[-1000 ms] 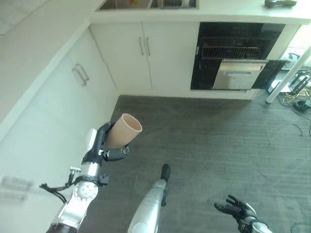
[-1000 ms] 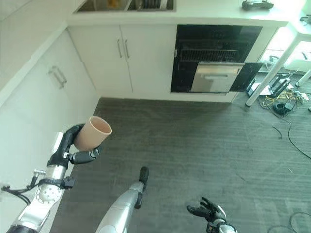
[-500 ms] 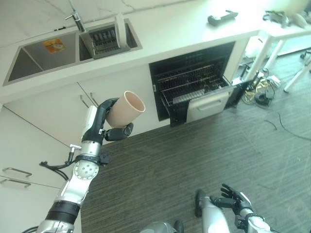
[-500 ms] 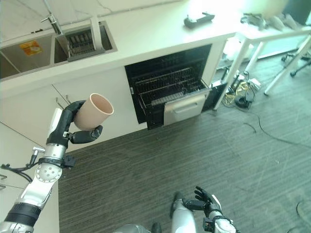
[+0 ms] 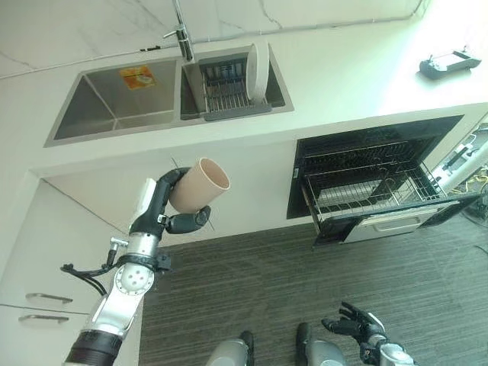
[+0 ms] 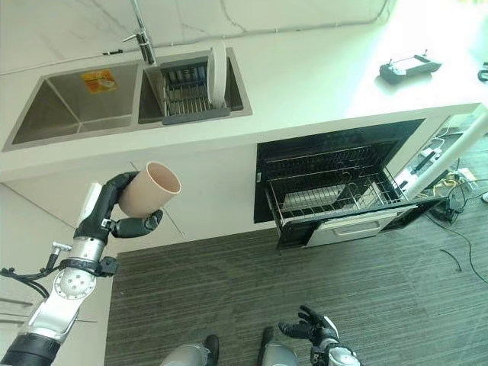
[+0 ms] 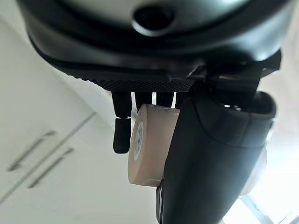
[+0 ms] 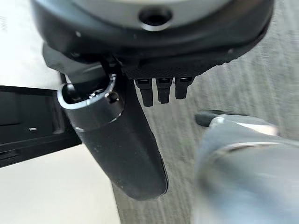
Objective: Place the dishes in the dishwasher.
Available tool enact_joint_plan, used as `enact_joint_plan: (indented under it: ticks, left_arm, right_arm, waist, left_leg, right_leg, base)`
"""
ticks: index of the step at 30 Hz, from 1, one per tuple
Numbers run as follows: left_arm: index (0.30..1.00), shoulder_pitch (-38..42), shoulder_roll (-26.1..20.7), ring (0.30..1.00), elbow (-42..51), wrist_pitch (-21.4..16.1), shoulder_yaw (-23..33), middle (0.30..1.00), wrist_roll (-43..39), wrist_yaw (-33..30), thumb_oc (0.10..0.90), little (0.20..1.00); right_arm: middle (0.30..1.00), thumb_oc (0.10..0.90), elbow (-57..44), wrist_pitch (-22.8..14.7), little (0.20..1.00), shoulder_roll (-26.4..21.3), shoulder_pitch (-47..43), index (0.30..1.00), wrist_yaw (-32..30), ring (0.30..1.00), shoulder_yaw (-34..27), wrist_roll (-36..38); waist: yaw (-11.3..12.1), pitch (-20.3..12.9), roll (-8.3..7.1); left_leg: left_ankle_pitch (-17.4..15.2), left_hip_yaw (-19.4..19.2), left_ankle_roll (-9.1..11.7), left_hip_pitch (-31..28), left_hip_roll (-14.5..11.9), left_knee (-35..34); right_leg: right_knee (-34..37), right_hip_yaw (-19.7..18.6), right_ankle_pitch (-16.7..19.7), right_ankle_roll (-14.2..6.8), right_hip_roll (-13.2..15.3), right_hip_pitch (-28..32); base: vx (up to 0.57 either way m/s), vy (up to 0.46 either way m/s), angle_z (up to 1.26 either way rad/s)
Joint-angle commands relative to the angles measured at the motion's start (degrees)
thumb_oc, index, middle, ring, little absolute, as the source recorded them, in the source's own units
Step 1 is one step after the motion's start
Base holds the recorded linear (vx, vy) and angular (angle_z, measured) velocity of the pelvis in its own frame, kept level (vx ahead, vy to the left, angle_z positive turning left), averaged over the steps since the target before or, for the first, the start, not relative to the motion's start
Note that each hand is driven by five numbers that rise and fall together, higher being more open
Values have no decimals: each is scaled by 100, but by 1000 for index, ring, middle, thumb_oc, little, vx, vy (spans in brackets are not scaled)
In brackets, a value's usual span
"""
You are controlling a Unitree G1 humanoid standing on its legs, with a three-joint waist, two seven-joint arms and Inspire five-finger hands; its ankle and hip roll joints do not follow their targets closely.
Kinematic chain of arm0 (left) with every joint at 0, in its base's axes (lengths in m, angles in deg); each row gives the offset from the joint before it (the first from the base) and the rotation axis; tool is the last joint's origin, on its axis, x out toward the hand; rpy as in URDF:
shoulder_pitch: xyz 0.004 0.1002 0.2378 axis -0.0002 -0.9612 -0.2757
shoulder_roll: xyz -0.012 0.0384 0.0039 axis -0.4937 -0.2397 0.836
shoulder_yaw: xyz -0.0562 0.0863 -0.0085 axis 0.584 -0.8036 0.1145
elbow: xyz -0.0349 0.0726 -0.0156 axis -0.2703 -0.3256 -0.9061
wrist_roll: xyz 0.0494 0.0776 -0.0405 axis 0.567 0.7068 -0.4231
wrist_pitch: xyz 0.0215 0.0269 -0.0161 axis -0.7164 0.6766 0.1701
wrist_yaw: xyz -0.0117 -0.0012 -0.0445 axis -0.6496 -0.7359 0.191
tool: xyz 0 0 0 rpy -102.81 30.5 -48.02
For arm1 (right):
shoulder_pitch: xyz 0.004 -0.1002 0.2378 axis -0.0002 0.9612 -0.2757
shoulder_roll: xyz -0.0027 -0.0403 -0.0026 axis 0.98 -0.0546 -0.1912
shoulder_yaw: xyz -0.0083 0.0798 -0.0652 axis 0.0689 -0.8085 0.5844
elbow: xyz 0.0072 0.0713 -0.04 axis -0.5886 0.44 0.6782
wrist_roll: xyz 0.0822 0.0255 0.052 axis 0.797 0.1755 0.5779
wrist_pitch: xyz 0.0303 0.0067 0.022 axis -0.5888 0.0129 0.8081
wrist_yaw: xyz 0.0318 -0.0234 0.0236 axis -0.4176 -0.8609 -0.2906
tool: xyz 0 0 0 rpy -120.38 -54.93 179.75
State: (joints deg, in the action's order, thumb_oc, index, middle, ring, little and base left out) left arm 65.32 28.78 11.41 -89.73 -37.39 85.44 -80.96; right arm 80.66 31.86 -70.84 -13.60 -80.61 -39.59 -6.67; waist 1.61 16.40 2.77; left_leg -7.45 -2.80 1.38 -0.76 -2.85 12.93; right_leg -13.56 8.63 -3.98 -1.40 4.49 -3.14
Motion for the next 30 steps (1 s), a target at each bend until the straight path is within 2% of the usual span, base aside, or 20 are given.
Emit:
enact_joint_plan:
  ticks: [1, 6, 7, 8, 10, 12, 13, 15, 16, 18, 19, 20, 21, 22, 23, 24, 26, 27, 28, 30]
  left_arm:
    - [300, 679, -91, 300, 653, -598, 236, 300, -117, -281, 400, 300]
    - [300, 983, -71, 300, 616, -460, -10, 300, -153, -240, 400, 300]
    - [300, 1048, 83, 300, 923, -598, -310, 300, -402, 233, 400, 300]
    - [300, 1125, 71, 300, 763, -770, -375, 300, -534, 376, 400, 300]
    - [300, 1165, 99, 300, 576, -893, -440, 300, -526, 424, 400, 300]
    - [300, 1128, 206, 300, 639, -877, -483, 300, -227, 418, 400, 300]
    - [300, 1169, 225, 300, 562, -848, -565, 300, 36, 127, 400, 300]
    - [300, 1313, 178, 300, 517, -801, -588, 300, 160, -111, 400, 300]
    - [300, 1426, 64, 300, 510, -736, -601, 300, 182, -341, 400, 300]
    - [300, 1577, -314, 300, 330, -621, -593, 300, -81, -720, 400, 300]
    - [300, 1368, -388, 300, 228, -792, -302, 300, -120, -744, 400, 300]
    - [300, 1078, -357, 300, 377, -669, -110, 300, -95, -766, 400, 300]
    - [300, 847, -283, 300, 595, -601, 86, 300, -10, -641, 400, 300]
    - [300, 894, -101, 300, 657, -640, 88, 300, 188, -452, 400, 300]
    - [300, 1054, 110, 300, 661, -595, -33, 300, 520, -555, 400, 300]
    - [300, 1168, 211, 300, 754, -362, -91, 300, 654, -652, 400, 300]
    - [300, 1081, 137, 300, 890, -98, -19, 300, 580, -693, 400, 300]
    - [300, 935, 88, 300, 942, -105, 49, 300, 585, -682, 400, 300]
    - [300, 765, 36, 300, 978, -98, 137, 300, 618, -770, 400, 300]
    - [300, 594, -102, 300, 925, -218, 262, 300, 557, -805, 400, 300]
  right_arm:
    - [900, 800, -92, -532, 900, -352, 38, 900, 24, 900, -82, 6]
    - [900, 800, -202, -260, 900, -327, 144, 900, 345, 900, -212, 360]
    - [900, 800, -298, -793, 900, 160, 357, 900, 967, 900, -739, 695]
    - [900, 800, -359, -748, 900, 112, 393, 900, 1023, 900, -688, 909]
    - [900, 800, -314, -696, 900, 24, 305, 900, 1181, 900, -579, 1177]
    - [900, 800, -327, -609, 900, -43, 253, 900, 1123, 900, -583, 1265]
    - [900, 800, -323, -640, 900, -71, 203, 900, 1058, 900, -514, 981]
    - [900, 800, -458, -606, 900, -120, 85, 900, 1012, 900, -396, 1013]
    - [900, 800, -775, -400, 900, -156, -36, 900, 889, 900, -320, 1017]
    - [900, 800, -1185, -11, 900, -160, -333, 900, 736, 900, -245, 806]
    - [900, 800, -1162, -73, 900, -171, -371, 900, 936, 900, -171, 643]
    - [900, 800, -1201, 41, 900, -167, -286, 900, 846, 900, -46, 836]
    - [900, 800, -1275, 94, 900, -176, -109, 900, 657, 900, -177, 1017]
    - [900, 800, -1456, 121, 900, -173, 152, 900, 459, 900, -270, 854]
    - [900, 800, -1451, -3, 900, -153, 272, 900, 312, 900, -291, 915]
    - [900, 800, -1499, 25, 900, -181, 311, 900, 238, 900, -321, 1032]
    - [900, 800, -1340, -14, 900, -132, 265, 900, 284, 900, -250, 948]
    - [900, 800, -1201, -79, 900, -72, 194, 900, 305, 900, -169, 846]
    - [900, 800, -1005, -175, 900, -37, 104, 900, 353, 900, -54, 798]
    - [900, 800, -725, -317, 900, -8, 12, 900, 405, 900, 17, 812]
  waist:
    - [-257, -158, 1]
    - [-452, -179, 92]
    - [-48, -191, 408]
    - [-175, -164, 359]
    - [-165, -198, 358]
    - [-137, -185, 250]
    - [-73, -90, 171]
    - [12, 17, 120]
    - [8, 99, 81]
    - [-100, 225, -34]
    - [-40, 213, -25]
    - [-20, 126, 22]
    - [-109, 131, 43]
    - [-271, 111, 29]
    - [-362, 40, 6]
    - [-365, -47, -22]
    - [-242, -180, 107]
    - [-96, -255, 164]
    - [64, -287, 192]
    - [198, -395, 230]
  left_leg:
    - [-410, -532, -22, 334, -125, 426]
    - [-429, -666, 52, 409, -280, 426]
    - [-613, 255, -546, 473, 358, 426]
    - [-650, 346, -633, 410, 438, 426]
    - [-607, 384, -530, 470, 343, 426]
    - [-594, 419, -545, 465, 415, 426]
    - [-580, 374, -636, 397, 377, 426]
    - [-563, 229, -599, 271, 214, 426]
    - [-609, 112, -530, 179, 59, 426]
    - [-901, 237, -290, -102, -362, 455]
    - [-770, 316, -5, -116, -1026, 426]
    - [-503, 263, 306, 29, -1603, 426]
    - [48, -154, 407, 268, -2073, 426]
    - [277, -1027, 451, 264, -2143, 426]
    - [132, -1715, 414, 217, -1761, 426]
    - [-95, -1745, 276, 276, -1088, 426]
    - [-474, -1362, -14, 280, -69, 426]
    - [-572, -821, -109, 302, 300, 426]
    - [-525, -362, -229, 362, 564, 426]
    - [-552, -87, -273, 376, 626, 426]
  right_leg:
    - [-363, 368, -1046, -116, 93, 196]
    - [-363, 584, -1094, -121, 120, 228]
    - [-894, 985, -381, -436, 553, 375]
    - [-1255, 503, -425, -422, 331, 79]
    - [-1190, 720, -978, -178, 76, 269]
    - [-1302, 616, -808, -236, -30, 221]
    - [-1623, 594, -799, -307, 276, 72]
    - [-1257, 621, -735, -288, 758, 160]
    - [-759, 516, -675, -326, 1105, 253]
    - [-363, -406, -28, -757, 1776, -90]
    - [-363, -268, -319, -907, 1604, -65]
    - [-363, 80, -562, -882, 1335, 23]
    - [-494, 417, -857, -663, 1078, 187]
    - [-395, 974, -1039, -436, 875, 507]
    - [-363, 1459, -1085, -289, 814, 532]
    - [-363, 1488, -1064, -263, 797, 446]
    - [-363, 1276, -1090, -241, 526, 342]
    - [-363, 1034, -1134, -224, 314, 295]
    - [-363, 829, -1070, -170, 179, 235]
    - [-363, 688, -1141, -143, 43, 290]
  base:
    - [-20, -36, 25]
    - [8, 69, 44]
    - [80, 57, 13]
    - [99, -11, 33]
    - [118, -76, 83]
    - [105, -152, 37]
    - [62, -395, -19]
    - [19, -609, 2]
    - [-14, -904, -36]
    - [30, -1635, -80]
    - [108, -1995, -68]
    - [116, -1845, -72]
    - [101, -1777, 27]
    - [-26, -1626, 177]
    - [-107, -1347, 294]
    - [-119, -844, 234]
    - [8, -475, -45]
    - [29, -323, -159]
    - [62, -228, -201]
    - [86, -134, -260]
